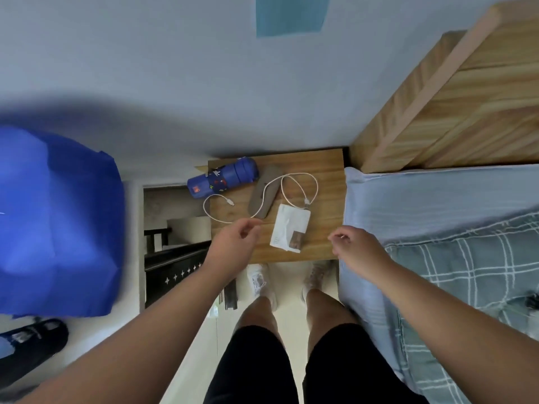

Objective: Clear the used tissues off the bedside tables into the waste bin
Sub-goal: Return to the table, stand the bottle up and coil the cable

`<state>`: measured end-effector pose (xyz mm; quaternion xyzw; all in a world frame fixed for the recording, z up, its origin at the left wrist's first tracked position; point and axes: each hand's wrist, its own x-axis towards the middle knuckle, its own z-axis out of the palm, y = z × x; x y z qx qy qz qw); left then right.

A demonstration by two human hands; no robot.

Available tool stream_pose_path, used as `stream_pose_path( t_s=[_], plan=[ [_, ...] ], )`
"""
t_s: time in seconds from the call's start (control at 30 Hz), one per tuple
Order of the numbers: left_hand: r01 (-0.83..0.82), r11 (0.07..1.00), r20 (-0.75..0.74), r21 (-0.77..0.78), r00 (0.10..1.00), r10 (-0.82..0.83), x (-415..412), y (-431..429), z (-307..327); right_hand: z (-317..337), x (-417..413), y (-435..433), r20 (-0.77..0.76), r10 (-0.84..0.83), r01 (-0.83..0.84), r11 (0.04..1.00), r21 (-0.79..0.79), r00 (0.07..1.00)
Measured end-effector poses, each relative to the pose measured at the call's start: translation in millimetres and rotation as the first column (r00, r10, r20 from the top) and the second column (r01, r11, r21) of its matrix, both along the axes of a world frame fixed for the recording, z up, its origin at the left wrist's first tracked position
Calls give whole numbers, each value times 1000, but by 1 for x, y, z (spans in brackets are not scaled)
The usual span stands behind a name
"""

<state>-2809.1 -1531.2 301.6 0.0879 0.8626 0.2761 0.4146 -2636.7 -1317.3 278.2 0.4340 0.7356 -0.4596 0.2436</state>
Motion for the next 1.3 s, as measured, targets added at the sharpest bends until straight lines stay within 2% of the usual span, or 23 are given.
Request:
stream_pose_path(
  t_s=[0.17, 0.3, 0.4, 0.57, 0.77, 0.9, 1.07, 1.2, 1.3],
  plan=[
    [10, 995, -214, -101, 976, -32, -34, 31, -81, -82, -34, -37, 53, -180, 176, 982, 60, 982],
    [38, 990, -275, -136, 959, -75, -54, 46, -134, -125, -59, -76, -6, -295, 294, 952, 83, 955],
    [62, 987, -264, -149, 959, -100, -58, 56, -159, -143, -77, -97, 57, -345, 340, 937, 83, 937],
    [26, 991, -228, -132, 972, -56, -50, 60, -173, -158, -86, -113, 97, -250, 218, 941, 258, 964],
    [91, 983, -231, -158, 965, -127, -46, 63, -171, -157, -62, -116, 91, -64, 29, 936, 350, 994],
    [164, 953, -208, -257, 953, -220, -47, 71, -173, -159, -45, -112, 138, 42, -94, 911, 402, 990],
    [180, 925, -158, -336, 957, -243, -47, 74, -174, -154, -24, -107, 169, 163, -206, 937, 284, 972],
    [183, 923, -68, -337, 974, -218, -28, 55, -167, -144, 2, -91, 168, 90, -118, 979, 168, 982],
    [125, 935, -45, -331, 988, -148, -19, 42, -163, -142, 3, -73, 216, 54, -95, 978, 183, 975]
  ],
)
